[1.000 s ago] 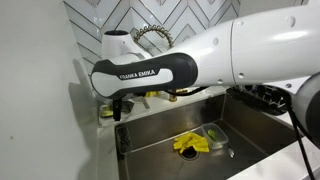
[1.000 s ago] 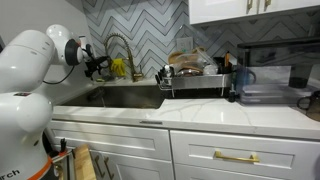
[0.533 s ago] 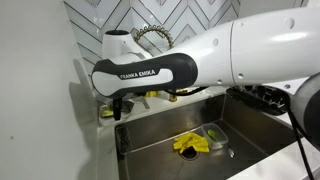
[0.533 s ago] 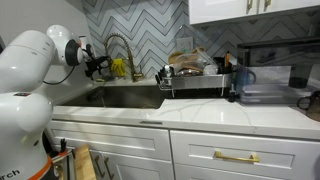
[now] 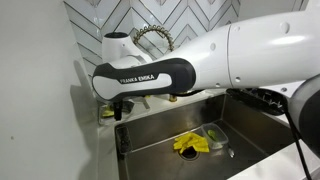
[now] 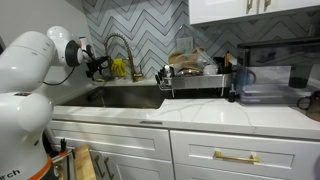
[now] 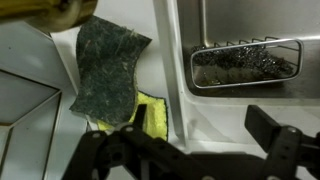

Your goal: Pick up a green sponge on the left of the tap and put it in the sponge holder on the left side of the sink

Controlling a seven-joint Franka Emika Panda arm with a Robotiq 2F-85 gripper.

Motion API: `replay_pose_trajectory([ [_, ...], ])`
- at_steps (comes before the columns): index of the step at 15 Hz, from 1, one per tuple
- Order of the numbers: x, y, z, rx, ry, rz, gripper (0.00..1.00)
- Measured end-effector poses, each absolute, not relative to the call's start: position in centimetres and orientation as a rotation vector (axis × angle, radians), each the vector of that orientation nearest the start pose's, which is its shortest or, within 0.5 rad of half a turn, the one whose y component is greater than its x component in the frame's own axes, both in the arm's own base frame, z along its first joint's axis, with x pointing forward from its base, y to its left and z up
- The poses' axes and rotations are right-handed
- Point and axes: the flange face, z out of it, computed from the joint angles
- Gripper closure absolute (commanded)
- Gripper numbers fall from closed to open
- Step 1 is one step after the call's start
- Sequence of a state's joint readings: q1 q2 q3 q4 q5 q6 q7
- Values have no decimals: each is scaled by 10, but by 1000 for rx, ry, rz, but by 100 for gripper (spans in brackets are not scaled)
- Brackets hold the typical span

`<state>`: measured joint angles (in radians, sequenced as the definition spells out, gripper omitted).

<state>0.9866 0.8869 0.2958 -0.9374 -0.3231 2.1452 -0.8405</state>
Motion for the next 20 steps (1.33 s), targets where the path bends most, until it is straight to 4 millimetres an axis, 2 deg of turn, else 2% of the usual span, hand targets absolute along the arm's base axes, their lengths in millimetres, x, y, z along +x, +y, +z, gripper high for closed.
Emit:
replay_pose_trajectory([
  [9, 351, 750, 379, 1538, 2512, 840, 0],
  [16, 366, 751, 372, 1533, 2460, 918, 0],
  [20, 369, 753, 367, 1532, 2456, 950, 7],
])
